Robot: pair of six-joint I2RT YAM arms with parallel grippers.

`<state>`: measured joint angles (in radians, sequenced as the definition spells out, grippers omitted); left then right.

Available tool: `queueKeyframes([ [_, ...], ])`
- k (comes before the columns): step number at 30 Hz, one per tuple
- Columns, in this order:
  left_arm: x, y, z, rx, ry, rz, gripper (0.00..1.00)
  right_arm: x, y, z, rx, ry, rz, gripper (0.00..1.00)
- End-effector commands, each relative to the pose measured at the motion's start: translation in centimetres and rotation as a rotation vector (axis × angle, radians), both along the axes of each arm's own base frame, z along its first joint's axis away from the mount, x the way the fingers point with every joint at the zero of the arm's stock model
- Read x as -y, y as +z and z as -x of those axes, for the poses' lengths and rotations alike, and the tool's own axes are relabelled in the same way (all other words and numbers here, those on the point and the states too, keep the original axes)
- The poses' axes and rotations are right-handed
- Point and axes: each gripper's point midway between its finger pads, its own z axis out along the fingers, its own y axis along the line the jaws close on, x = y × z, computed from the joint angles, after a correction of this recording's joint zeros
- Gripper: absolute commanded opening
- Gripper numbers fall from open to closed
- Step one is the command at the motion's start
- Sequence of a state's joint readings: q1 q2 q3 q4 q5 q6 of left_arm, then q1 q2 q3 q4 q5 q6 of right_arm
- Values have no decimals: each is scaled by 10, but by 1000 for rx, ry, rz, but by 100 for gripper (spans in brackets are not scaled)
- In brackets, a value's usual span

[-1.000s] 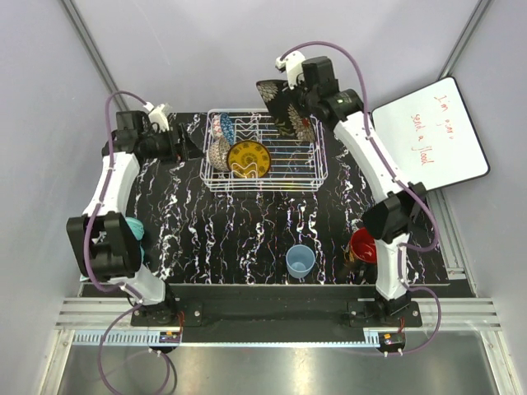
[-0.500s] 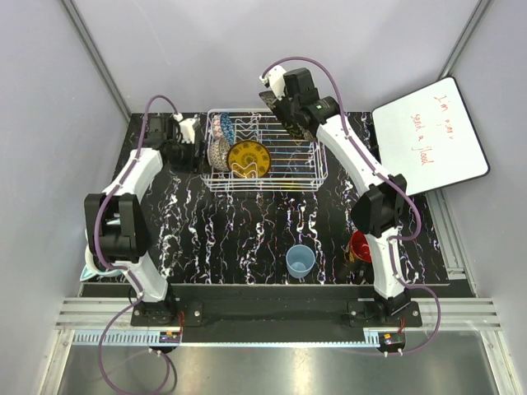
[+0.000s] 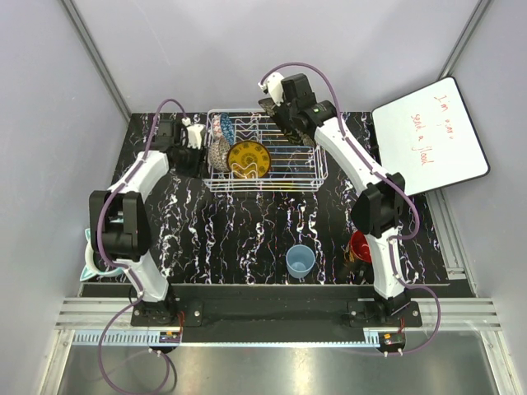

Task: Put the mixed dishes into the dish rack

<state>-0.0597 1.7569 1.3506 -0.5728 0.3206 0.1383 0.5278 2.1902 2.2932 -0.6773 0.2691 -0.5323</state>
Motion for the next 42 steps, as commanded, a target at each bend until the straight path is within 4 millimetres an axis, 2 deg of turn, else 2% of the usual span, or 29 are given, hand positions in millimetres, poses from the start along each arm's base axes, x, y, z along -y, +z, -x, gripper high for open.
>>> queueKeyframes([
  [1,9,-11,6,7,-76,-51,45,-5,113,10,257,14,-161,0],
  [2,16,-13,10,7,-106,-55,37,-6,112,11,253,19,-159,0],
  [3,18,-16,17,5,-135,-65,19,-6,112,12,250,22,-155,0],
  [4,21,-18,22,-4,-157,-68,8,-6,112,13,251,22,-154,0],
  [6,30,-19,34,-13,-213,-60,0,-7,111,16,248,30,-141,0],
  [11,32,-19,51,-23,-278,-92,0,-5,110,23,243,40,-120,0],
  [14,27,-19,62,-47,-269,-116,0,-6,110,33,234,46,-125,0],
  [19,22,-19,79,-49,-239,-117,1,-2,105,61,206,41,-120,0],
  [24,17,-28,91,-68,-190,-122,4,17,101,88,185,-15,-35,0],
  [25,15,-29,91,-68,-179,-130,6,19,106,99,184,-3,-36,0],
  [31,14,-25,90,-71,-139,-125,49,22,101,139,85,58,-70,0],
  [33,14,-23,90,-69,-131,-124,63,24,92,145,52,63,-64,0],
  [35,12,-21,88,-63,-118,-129,72,24,78,149,21,74,-53,0],
  [36,11,-20,87,-60,-113,-134,80,22,72,149,8,79,-52,0],
  [39,10,-15,83,-51,-102,-144,87,14,61,150,-31,97,-76,0],
  [42,8,-13,82,-49,-96,-154,87,6,47,154,-83,127,-95,0],
])
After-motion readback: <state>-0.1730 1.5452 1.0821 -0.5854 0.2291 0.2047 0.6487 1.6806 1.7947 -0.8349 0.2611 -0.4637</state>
